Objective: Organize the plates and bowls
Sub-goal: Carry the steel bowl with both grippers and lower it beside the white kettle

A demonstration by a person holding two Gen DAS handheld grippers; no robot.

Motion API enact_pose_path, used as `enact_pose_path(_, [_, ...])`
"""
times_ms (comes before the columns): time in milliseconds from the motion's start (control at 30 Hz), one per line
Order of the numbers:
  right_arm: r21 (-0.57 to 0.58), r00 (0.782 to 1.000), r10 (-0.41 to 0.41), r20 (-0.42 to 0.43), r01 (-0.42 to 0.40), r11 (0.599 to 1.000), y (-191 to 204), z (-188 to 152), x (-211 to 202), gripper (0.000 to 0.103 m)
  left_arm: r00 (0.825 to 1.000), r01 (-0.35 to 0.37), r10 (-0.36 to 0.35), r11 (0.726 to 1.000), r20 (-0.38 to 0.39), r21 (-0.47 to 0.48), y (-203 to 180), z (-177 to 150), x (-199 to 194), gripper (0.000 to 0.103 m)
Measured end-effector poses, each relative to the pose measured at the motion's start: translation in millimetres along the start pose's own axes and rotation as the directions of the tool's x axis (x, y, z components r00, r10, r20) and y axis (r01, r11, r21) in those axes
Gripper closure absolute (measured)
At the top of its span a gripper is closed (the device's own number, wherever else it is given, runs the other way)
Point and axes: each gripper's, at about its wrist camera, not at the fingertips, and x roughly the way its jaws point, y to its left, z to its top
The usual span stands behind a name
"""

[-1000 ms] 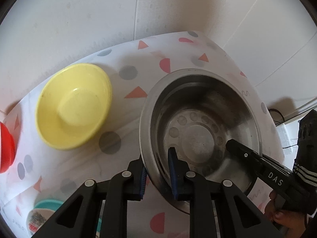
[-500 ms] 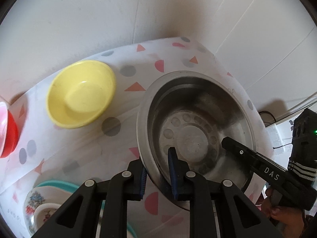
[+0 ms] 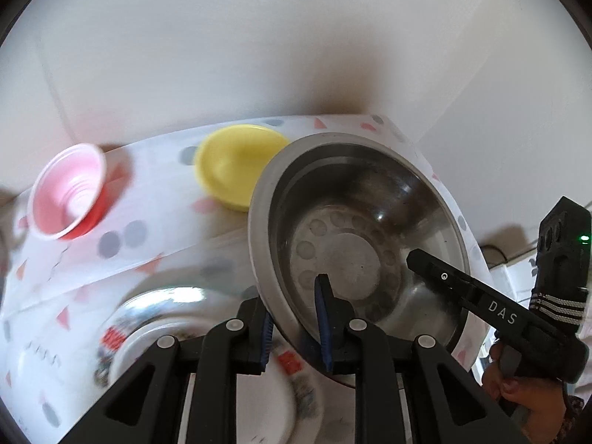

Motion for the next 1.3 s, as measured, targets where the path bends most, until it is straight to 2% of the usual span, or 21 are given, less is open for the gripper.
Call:
enact_pose_path(267, [-0.104, 0.997, 0.06, -0.045, -0.065, 0.992, 66.6, -20.8, 15.0, 0.09, 0.998, -0.029, 0.036, 0.994, 0.058, -0.103, 55.6, -34.4, -52.4, 0.081])
enact_pose_path(567, [-0.238, 0.983, 0.122, -0.135, -0.151, 0.959, 140.0, -48.7, 41.2, 0.09, 0.989, -0.084, 0.112, 0.963, 0.097, -0.257, 123.3, -77.7, -103.6, 0.081])
enact_pose_path(967, [-0.362, 0.948, 0.155, -0.278, -0.253, 0.897, 216.2, -91.5, 80.2, 0.09, 0.974, -0.14, 0.206, 0.88, 0.098, -0.455, 190.6, -137.1, -146.5, 0.081])
enact_pose_path(1300, [-0.429, 0.914, 0.117, -0.389, -0.292, 0.855, 265.9, -134.8, 109.4, 0.089, 0.964, -0.191, 0.264, 0.792, 0.043, -0.58, 236.6, -182.9, -154.4, 0.081])
